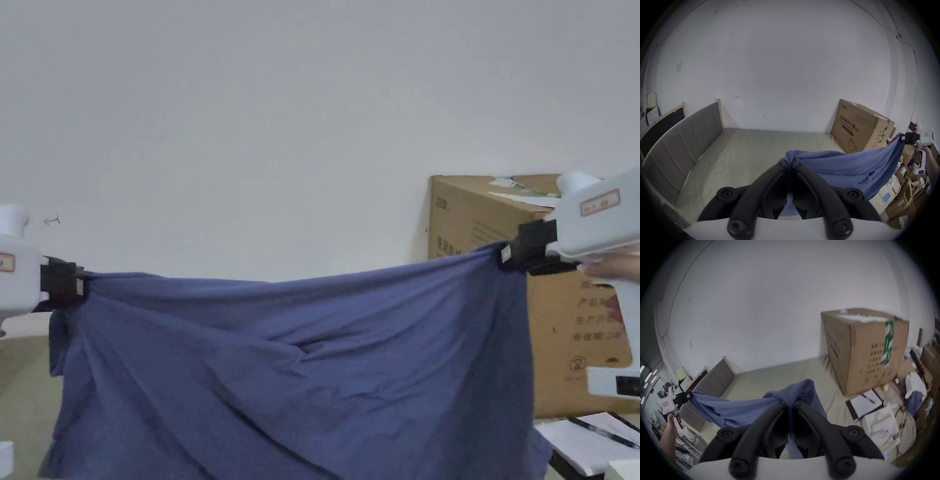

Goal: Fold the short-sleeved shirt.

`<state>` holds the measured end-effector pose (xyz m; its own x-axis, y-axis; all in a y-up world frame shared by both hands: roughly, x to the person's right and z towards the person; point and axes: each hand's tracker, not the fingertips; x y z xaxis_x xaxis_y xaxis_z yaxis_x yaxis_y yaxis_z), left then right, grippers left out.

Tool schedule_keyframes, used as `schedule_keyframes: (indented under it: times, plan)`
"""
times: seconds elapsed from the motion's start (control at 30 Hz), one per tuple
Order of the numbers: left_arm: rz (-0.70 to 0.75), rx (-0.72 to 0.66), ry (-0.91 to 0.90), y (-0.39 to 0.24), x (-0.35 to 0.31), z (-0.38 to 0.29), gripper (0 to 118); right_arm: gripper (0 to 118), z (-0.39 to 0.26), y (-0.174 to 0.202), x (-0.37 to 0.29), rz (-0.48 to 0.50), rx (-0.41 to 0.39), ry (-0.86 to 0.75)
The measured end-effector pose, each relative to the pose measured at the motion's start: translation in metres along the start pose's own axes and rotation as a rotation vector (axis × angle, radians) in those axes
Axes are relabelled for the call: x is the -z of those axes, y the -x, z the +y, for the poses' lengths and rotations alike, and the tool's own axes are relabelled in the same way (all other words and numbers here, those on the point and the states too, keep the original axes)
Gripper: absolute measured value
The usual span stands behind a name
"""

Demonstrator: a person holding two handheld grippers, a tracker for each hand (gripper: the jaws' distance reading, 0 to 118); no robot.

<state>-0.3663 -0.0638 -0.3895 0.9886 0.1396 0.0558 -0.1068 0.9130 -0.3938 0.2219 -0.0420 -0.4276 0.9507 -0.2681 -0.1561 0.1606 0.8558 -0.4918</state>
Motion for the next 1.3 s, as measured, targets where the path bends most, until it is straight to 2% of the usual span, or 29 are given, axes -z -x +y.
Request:
schedule_keyframes:
  times: [0.13,0.4,0.53,0.67,0.77,0.83,0.93,1.0,1.03,1.07,1.13,1.23,1.3]
  plan:
    - [0.014,-0.014,-0.03,-0.003,0.015,0.027,2,4,0.044,0.019,0.011,-0.047,-0.038,-0.062]
    - [0.049,-0.113,-0.054,0.001,0.081,0.042,2,4,0.096,0.037,0.073,-0.112,-0.05,-0.156]
    - [0.063,-0.114,-0.075,0.006,0.116,0.042,2,4,0.105,0.045,0.102,-0.143,-0.085,-0.182]
    - [0.075,-0.087,-0.053,0.007,0.146,0.027,2,4,0.088,0.04,0.124,-0.156,-0.098,-0.204]
    - [0.07,-0.114,0.005,0.013,0.167,-0.007,2,4,0.049,0.025,0.143,-0.14,-0.074,-0.175]
    - [0.057,-0.148,0.067,0.019,0.177,-0.043,2,4,0.008,0.012,0.156,-0.127,-0.042,-0.101]
    - [0.022,-0.167,0.208,0.024,0.188,-0.11,2,4,-0.076,-0.013,0.169,-0.05,-0.004,0.029]
    - [-0.025,-0.177,0.312,0.025,0.186,-0.161,2,4,-0.135,-0.028,0.175,-0.038,-0.018,0.153]
    - [-0.049,-0.185,0.371,0.025,0.183,-0.188,2,4,-0.169,-0.035,0.176,-0.061,-0.05,0.206]
    - [-0.07,-0.19,0.427,0.025,0.178,-0.213,2,4,-0.2,-0.041,0.173,-0.074,-0.081,0.278]
    - [-0.09,-0.182,0.521,0.028,0.167,-0.255,2,4,-0.254,-0.052,0.159,-0.051,-0.091,0.361]
    - [-0.107,-0.164,0.582,0.024,0.13,-0.301,2,4,-0.314,-0.063,0.12,-0.046,-0.035,0.455]
    - [-0.111,-0.176,0.597,0.026,0.102,-0.319,2,4,-0.339,-0.069,0.087,-0.034,-0.012,0.447]
